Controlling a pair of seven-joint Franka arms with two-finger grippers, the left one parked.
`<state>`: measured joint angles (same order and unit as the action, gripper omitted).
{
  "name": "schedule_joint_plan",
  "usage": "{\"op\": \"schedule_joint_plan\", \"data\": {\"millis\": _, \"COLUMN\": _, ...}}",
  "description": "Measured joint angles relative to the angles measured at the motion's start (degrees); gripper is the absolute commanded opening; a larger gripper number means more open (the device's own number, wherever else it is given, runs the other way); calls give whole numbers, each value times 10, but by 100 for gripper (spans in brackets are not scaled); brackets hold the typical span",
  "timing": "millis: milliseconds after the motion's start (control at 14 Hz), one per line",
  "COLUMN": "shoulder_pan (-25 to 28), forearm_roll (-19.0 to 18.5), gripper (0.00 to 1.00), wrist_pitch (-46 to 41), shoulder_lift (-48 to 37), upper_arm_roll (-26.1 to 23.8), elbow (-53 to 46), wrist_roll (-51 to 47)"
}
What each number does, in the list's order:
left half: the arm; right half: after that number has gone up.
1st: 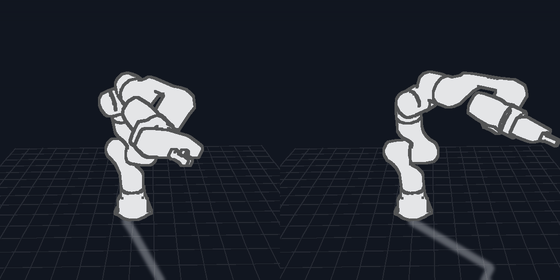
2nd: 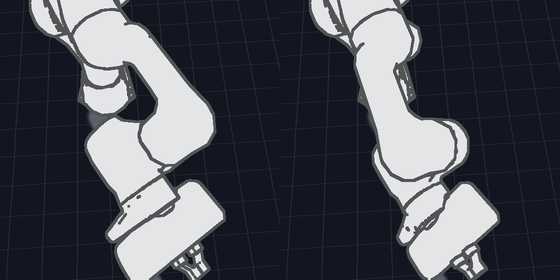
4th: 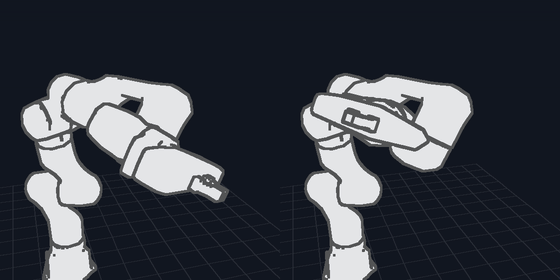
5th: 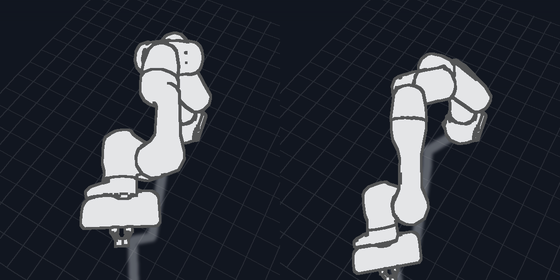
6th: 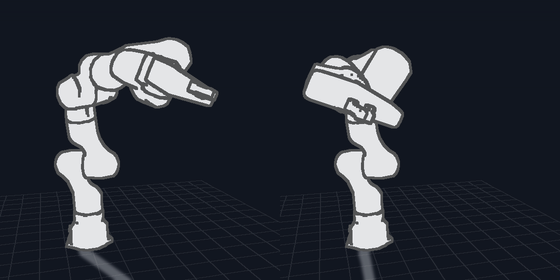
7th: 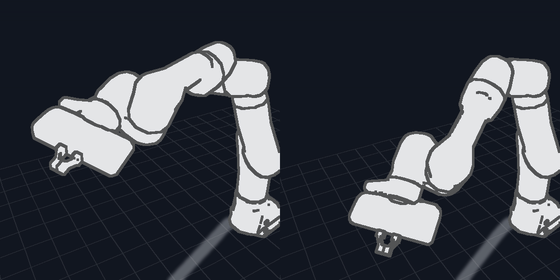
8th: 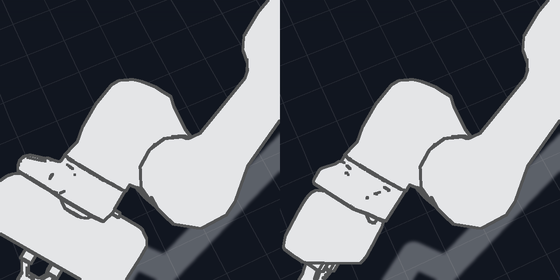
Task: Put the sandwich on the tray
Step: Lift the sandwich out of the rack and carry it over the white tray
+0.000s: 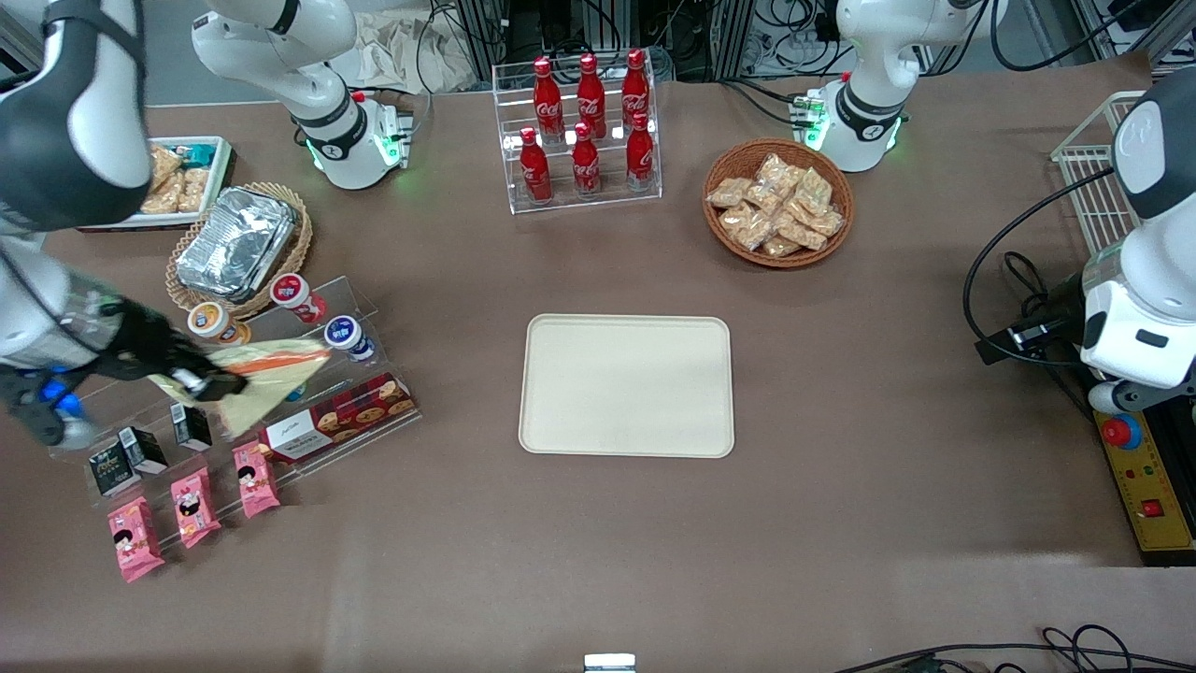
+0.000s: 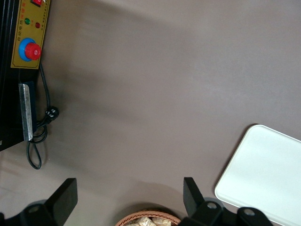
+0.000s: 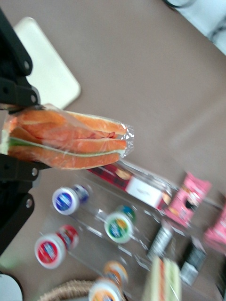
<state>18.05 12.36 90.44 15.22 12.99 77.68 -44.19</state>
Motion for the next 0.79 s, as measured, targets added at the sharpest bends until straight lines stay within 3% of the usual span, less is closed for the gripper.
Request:
{"op": "schedule_joint_plan", "data": {"millis": 286, "shoulder_pan": 93, "forearm_roll": 5, "gripper": 37, "wrist_pitch": 46, "shoulder_lift": 30, "upper_arm_roll": -1, "elbow": 6, "wrist_roll": -128}}
{"op": "schedule_joint_plan", "data": {"millis": 786, "shoulder_pan": 230, "forearm_roll": 11, "gripper": 37, "wrist_pitch": 209, "shoulder_lift": 147, "upper_arm_roll": -1, "elbow": 9, "wrist_roll": -188}}
